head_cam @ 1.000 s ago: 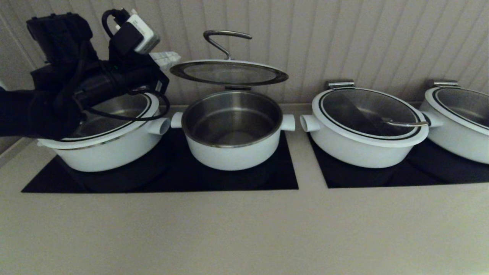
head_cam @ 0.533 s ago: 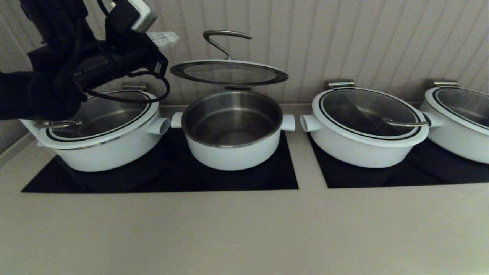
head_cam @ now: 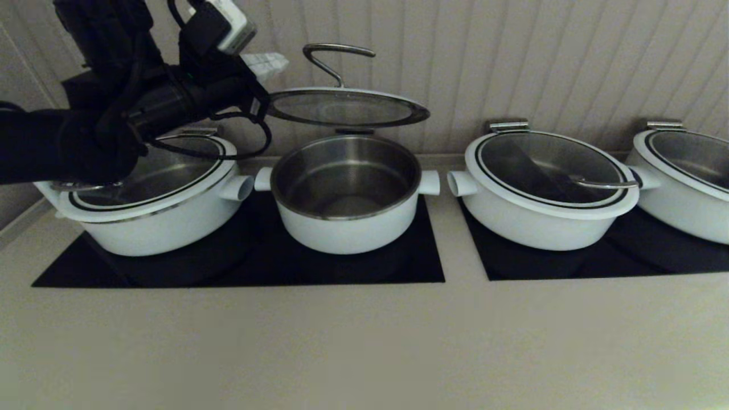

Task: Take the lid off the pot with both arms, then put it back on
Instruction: Close the pot lid

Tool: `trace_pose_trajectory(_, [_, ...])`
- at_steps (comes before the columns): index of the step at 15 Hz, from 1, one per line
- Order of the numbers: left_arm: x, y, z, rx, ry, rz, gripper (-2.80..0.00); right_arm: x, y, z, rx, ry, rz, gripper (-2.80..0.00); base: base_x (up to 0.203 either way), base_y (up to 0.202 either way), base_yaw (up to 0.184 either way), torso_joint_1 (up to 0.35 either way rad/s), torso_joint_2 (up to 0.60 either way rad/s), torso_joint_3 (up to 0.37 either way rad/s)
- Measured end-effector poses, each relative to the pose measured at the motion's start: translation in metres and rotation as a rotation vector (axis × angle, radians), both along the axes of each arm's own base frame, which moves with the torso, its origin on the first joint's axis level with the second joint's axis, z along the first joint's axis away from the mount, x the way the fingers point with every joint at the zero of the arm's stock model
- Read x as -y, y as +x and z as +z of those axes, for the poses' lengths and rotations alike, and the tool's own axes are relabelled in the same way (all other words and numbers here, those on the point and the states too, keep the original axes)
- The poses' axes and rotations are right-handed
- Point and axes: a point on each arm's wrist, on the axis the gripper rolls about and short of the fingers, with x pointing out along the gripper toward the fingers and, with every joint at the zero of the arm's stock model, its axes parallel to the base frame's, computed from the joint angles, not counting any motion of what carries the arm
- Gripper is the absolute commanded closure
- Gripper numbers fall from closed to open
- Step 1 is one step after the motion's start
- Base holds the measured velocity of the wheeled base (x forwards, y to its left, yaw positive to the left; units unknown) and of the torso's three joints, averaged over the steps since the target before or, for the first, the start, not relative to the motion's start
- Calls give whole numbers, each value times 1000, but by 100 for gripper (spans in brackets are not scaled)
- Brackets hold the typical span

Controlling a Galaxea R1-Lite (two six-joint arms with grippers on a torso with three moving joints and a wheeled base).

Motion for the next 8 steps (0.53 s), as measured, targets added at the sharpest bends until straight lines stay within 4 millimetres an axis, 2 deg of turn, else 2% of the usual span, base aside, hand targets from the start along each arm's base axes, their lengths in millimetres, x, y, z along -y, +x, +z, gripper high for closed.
trace_pose_trajectory(8, [0, -18, -33, -75, 19, -10, 0, 0, 0, 0, 0, 0, 0, 0, 0, 0, 0, 0, 0, 0])
